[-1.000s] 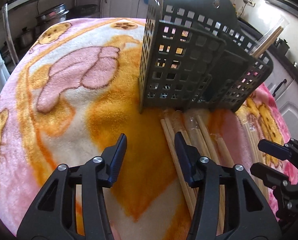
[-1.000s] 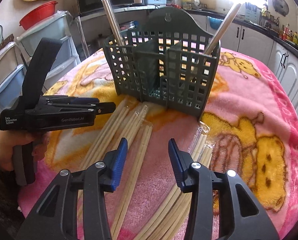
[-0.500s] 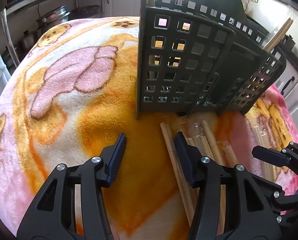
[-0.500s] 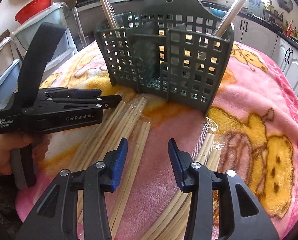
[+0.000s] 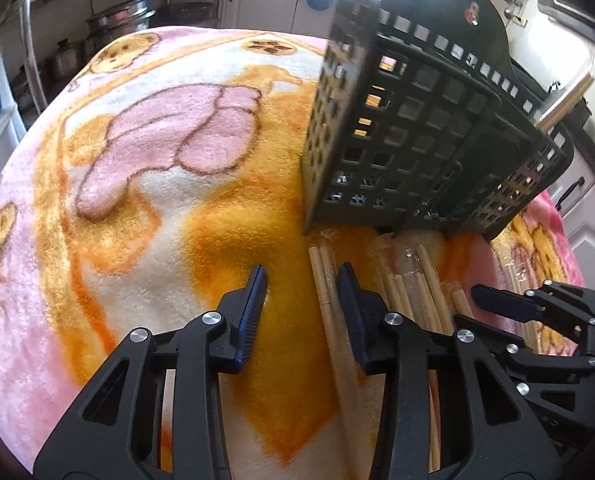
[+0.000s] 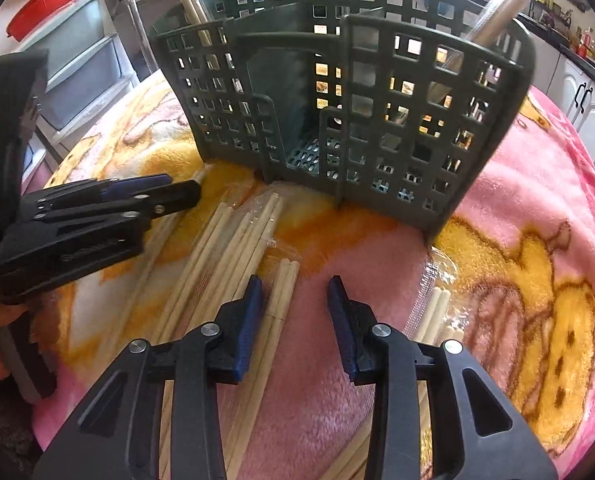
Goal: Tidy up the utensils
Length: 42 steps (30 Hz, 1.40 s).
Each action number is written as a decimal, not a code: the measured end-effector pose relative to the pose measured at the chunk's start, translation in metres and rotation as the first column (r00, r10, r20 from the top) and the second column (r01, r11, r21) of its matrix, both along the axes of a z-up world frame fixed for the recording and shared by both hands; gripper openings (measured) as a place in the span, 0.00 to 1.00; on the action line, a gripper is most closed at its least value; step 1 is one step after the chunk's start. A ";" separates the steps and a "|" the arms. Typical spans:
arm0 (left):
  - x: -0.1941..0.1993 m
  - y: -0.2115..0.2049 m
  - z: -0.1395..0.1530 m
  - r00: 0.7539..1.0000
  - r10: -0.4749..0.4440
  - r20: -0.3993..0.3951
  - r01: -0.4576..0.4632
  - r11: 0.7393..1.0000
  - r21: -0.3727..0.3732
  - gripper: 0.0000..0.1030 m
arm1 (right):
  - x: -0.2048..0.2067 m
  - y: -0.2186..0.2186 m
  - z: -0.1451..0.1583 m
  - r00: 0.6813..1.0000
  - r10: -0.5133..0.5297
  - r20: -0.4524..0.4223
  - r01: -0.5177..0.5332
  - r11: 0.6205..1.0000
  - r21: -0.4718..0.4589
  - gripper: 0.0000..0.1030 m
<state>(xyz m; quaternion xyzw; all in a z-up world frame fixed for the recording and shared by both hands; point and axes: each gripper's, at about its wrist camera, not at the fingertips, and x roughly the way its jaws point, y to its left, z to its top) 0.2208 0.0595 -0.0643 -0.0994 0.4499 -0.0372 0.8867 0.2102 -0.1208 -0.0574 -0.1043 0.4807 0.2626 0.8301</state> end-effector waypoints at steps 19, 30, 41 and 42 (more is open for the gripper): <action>0.021 0.005 0.002 0.999 -0.022 -0.031 0.022 1.000 0.004 0.12 | -0.010 -0.032 0.029 0.999 -0.033 0.010 0.031 0.986 0.163 0.09; 0.018 0.038 0.006 0.998 -0.047 -0.033 0.043 0.994 -0.096 0.08 | -0.033 -0.021 0.063 0.994 0.042 0.097 -0.063 0.973 0.220 0.09; -0.026 0.037 0.054 0.991 -0.051 0.124 0.071 0.985 -0.159 0.07 | -0.051 -0.014 0.087 0.977 0.081 0.195 -0.126 0.965 0.230 0.08; -0.030 0.036 0.061 0.988 -0.050 0.145 0.074 0.984 -0.160 0.07 | -0.052 -0.015 0.091 0.976 0.080 0.203 -0.128 0.964 0.234 0.08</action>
